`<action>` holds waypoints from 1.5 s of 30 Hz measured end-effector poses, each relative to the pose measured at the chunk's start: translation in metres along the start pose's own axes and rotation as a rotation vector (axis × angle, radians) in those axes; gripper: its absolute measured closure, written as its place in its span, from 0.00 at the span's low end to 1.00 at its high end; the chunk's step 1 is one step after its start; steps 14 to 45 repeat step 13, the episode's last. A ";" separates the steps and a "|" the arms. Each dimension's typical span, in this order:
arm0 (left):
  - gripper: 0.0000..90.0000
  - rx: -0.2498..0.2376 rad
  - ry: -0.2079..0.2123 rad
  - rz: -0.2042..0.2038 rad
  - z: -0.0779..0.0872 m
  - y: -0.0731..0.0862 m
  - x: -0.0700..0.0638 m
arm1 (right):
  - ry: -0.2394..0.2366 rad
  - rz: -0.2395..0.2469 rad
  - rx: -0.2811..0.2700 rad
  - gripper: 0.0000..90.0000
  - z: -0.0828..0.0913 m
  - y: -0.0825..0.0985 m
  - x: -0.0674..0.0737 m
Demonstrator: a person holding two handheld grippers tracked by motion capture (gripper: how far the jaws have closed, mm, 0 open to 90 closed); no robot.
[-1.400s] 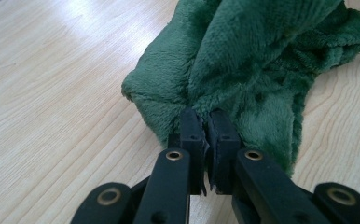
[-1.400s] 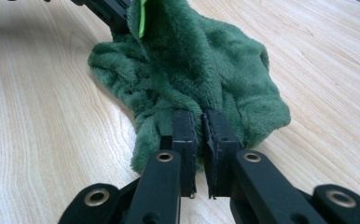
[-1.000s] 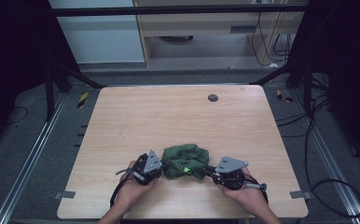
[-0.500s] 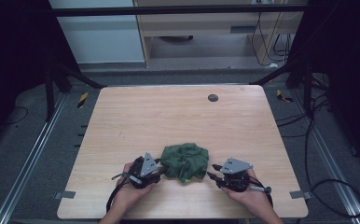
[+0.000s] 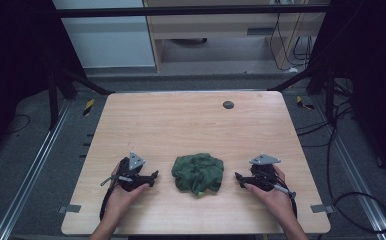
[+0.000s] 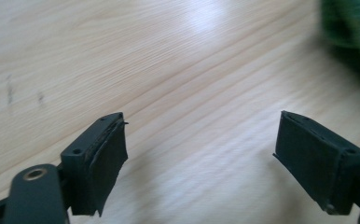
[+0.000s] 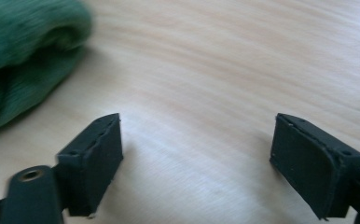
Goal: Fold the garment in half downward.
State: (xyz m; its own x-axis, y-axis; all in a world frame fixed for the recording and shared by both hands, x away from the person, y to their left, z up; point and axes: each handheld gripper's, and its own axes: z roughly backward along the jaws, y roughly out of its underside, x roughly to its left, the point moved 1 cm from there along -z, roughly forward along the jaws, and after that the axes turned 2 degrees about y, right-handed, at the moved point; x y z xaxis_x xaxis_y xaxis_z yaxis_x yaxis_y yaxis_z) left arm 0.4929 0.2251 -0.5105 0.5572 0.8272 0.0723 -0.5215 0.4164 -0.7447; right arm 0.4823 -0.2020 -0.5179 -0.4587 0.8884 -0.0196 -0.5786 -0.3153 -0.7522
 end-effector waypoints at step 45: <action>0.03 0.044 0.005 0.096 -0.012 -0.003 0.014 | 0.103 -0.082 0.046 0.00 -0.013 -0.008 -0.010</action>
